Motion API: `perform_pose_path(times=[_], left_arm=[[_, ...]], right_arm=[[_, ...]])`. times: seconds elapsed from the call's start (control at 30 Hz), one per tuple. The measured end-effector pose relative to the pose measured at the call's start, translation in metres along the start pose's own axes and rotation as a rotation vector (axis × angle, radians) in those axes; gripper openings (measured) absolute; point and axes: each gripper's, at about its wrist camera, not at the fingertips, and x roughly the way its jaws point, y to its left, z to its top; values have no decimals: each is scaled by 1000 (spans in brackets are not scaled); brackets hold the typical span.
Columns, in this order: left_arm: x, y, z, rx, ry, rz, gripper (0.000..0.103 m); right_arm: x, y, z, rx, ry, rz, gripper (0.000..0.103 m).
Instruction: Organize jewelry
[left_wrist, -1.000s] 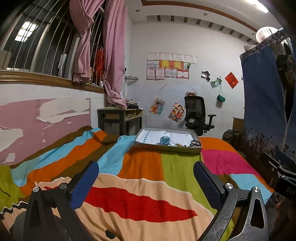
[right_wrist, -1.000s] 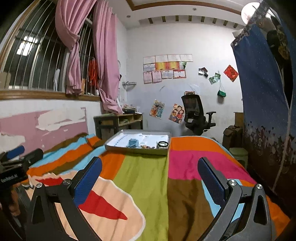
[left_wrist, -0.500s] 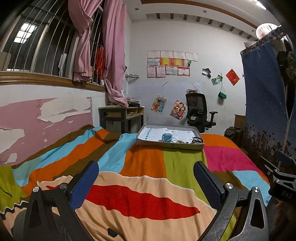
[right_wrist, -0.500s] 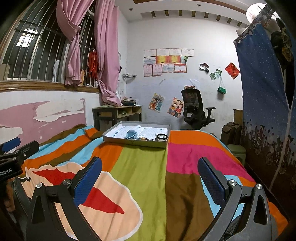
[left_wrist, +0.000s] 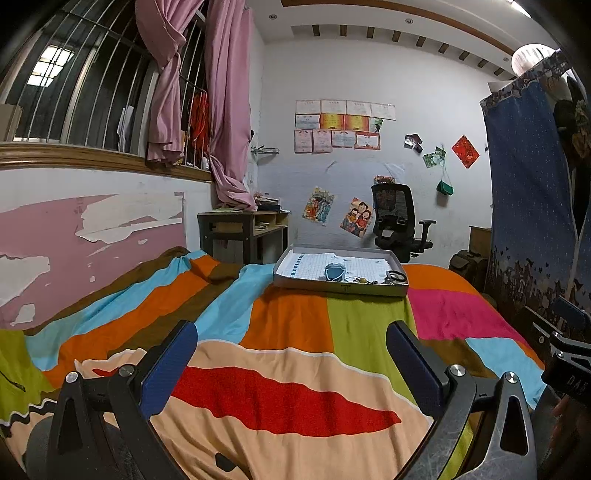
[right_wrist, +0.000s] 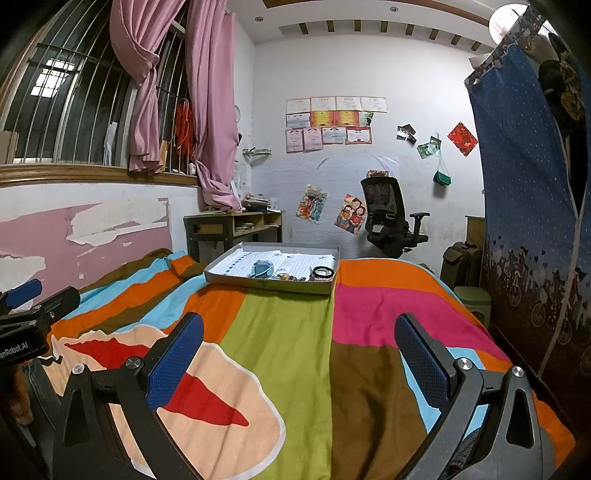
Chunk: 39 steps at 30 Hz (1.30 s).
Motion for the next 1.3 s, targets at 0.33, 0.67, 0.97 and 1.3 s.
perform_pose_path(times=[0.33,0.67,0.97,1.3], left_arm=[[0,0,1,1,1,3,103],[1,0,1,2,4,2,103],[1,1,2,0,3,2,103],[1,1,4,4,3,2,103]], right_arm=[[-1,2,0,-2,-1,-1,102],[0,4,-1,-2,2,-2,102],[-1,5,-1,-1,2,-3,102],[-1,6,0,0,2,-4,102]])
